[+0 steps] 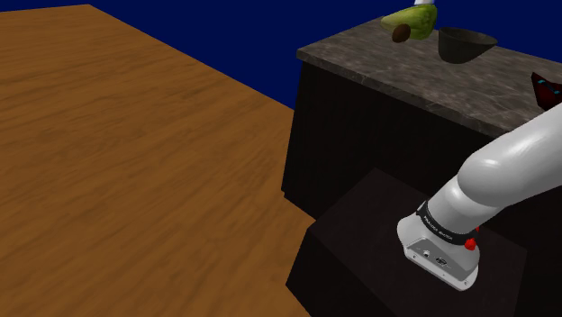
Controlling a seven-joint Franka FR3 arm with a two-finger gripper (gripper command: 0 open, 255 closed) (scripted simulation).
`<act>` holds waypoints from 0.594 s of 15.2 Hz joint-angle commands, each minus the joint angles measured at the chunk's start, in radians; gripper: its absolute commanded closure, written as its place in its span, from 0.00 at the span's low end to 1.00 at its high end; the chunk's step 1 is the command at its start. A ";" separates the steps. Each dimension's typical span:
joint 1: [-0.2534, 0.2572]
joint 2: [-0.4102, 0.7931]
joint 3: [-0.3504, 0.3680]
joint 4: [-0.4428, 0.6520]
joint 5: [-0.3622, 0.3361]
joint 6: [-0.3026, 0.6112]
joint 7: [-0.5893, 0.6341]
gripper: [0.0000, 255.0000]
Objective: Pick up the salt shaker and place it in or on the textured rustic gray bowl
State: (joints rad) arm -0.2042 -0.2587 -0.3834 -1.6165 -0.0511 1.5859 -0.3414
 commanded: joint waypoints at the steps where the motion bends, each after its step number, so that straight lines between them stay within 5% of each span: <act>1: -0.016 0.009 -0.038 0.018 0.006 -0.008 -0.056 1.00; 9: -0.084 0.125 -0.208 0.157 0.080 -0.050 -0.290 1.00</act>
State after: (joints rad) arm -0.2799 -0.1600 -0.5675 -1.4891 0.0122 1.5444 -0.5977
